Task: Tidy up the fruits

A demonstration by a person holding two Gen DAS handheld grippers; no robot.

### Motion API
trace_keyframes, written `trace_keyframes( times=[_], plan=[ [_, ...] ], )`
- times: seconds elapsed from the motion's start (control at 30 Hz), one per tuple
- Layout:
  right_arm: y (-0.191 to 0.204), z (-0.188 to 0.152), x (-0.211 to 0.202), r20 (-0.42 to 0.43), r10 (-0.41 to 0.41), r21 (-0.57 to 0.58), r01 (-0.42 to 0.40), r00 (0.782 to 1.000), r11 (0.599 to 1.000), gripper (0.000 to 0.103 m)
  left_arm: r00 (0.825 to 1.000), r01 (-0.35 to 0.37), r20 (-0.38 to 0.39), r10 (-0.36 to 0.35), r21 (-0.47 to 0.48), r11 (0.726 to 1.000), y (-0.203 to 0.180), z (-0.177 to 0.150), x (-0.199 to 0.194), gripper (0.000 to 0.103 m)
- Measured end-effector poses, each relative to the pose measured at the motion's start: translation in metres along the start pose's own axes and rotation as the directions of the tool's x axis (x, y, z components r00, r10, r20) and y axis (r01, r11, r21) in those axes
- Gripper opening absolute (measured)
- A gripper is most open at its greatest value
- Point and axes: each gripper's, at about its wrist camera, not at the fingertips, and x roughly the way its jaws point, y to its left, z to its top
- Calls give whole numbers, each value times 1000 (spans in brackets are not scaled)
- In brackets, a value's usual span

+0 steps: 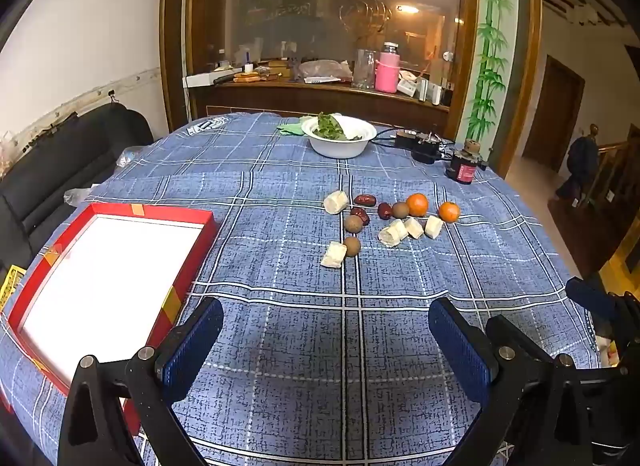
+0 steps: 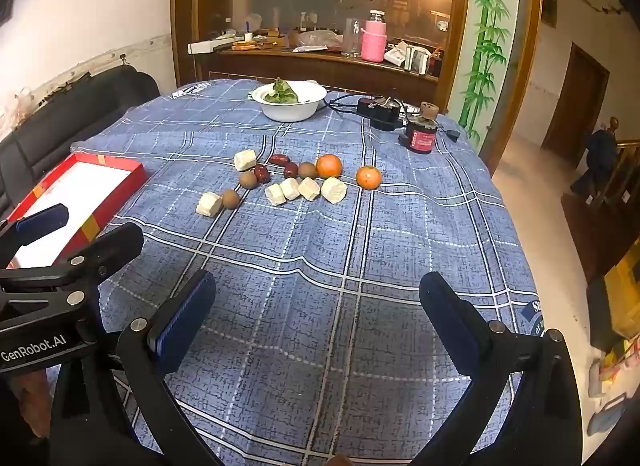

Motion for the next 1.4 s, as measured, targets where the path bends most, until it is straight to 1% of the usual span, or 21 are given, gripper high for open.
trace_keyframes(
  times=[0.3, 0.57, 1.4],
  plan=[
    [8, 4, -2, 0, -3, 6, 3, 1000, 1000, 103, 1000, 3, -2, -3, -1, 1000, 2, 2, -1, 103],
    [1, 1, -3, 7, -3, -1, 3, 1000, 1000, 103, 1000, 1, 1, -1, 0, 1000, 4, 1, -3, 103],
    [3, 2, -3, 0, 0, -1, 0, 1000, 1000, 103, 1000, 1, 3, -1, -4, 1000, 2, 2, -7, 103]
  ],
)
